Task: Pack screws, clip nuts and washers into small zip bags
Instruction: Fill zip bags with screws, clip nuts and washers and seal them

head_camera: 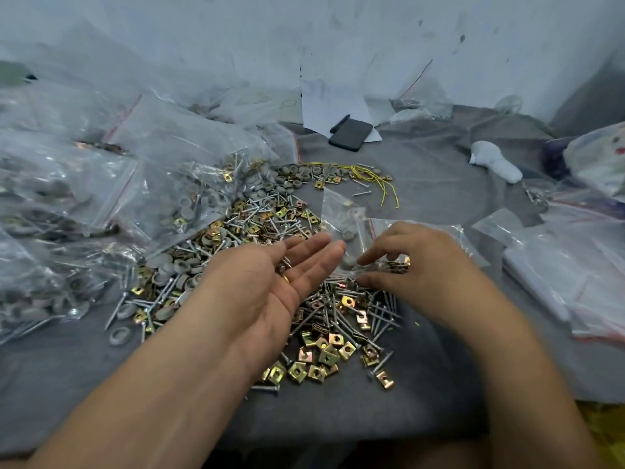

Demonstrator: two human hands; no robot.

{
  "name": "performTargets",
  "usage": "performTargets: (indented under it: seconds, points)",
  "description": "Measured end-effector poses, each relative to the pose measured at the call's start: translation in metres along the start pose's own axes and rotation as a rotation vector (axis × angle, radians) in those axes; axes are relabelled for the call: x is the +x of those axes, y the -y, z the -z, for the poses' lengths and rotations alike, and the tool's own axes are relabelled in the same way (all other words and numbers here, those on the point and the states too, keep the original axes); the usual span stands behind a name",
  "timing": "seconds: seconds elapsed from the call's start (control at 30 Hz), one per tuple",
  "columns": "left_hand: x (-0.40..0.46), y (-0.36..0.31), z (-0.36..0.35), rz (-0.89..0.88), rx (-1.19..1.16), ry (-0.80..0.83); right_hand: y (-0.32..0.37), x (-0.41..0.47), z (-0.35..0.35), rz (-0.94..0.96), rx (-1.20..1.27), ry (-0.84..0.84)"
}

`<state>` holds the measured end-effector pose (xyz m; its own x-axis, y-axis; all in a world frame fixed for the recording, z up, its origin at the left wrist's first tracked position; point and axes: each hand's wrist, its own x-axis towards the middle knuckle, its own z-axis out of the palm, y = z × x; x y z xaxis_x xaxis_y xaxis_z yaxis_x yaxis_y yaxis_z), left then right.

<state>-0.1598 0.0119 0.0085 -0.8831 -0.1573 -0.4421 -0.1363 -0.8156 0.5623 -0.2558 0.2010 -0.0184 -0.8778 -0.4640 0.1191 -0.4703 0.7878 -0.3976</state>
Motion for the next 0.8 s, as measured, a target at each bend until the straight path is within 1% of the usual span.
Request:
performTargets:
  seconds: [0.17, 0.2, 0.33, 0.37, 0.5, 0.57, 0.63, 0.7, 0.8]
  points:
    - [0.001, -0.007, 0.002, -0.037, 0.032, -0.018, 0.000, -0.002, -0.007, 0.029, 0.024, -0.100]
    - [0.001, -0.008, 0.003, -0.043, 0.039, -0.014, 0.000, -0.002, -0.007, 0.031, 0.033, -0.100]
    - [0.000, -0.015, 0.005, -0.077, 0.066, -0.005, -0.004, -0.008, -0.006, 0.013, 0.096, 0.005]
    - [0.000, -0.017, 0.006, -0.086, 0.075, -0.004, -0.005, -0.010, -0.007, 0.011, 0.097, -0.003]
    - [0.000, -0.021, 0.007, -0.118, 0.109, -0.003, -0.001, -0.013, -0.019, 0.015, 0.069, -0.151]
    - [-0.001, -0.021, 0.007, -0.128, 0.119, 0.002, 0.002, -0.013, -0.023, 0.010, 0.094, -0.214]
    - [-0.002, -0.021, 0.006, -0.140, 0.137, 0.009, 0.006, -0.013, -0.024, -0.021, 0.170, -0.306]
    - [-0.003, -0.021, 0.005, -0.152, 0.156, 0.025, 0.011, -0.014, -0.025, -0.094, 0.320, -0.373]
    - [-0.005, -0.019, 0.004, -0.134, 0.194, 0.070, 0.022, -0.017, -0.028, -0.167, 0.507, -0.360]
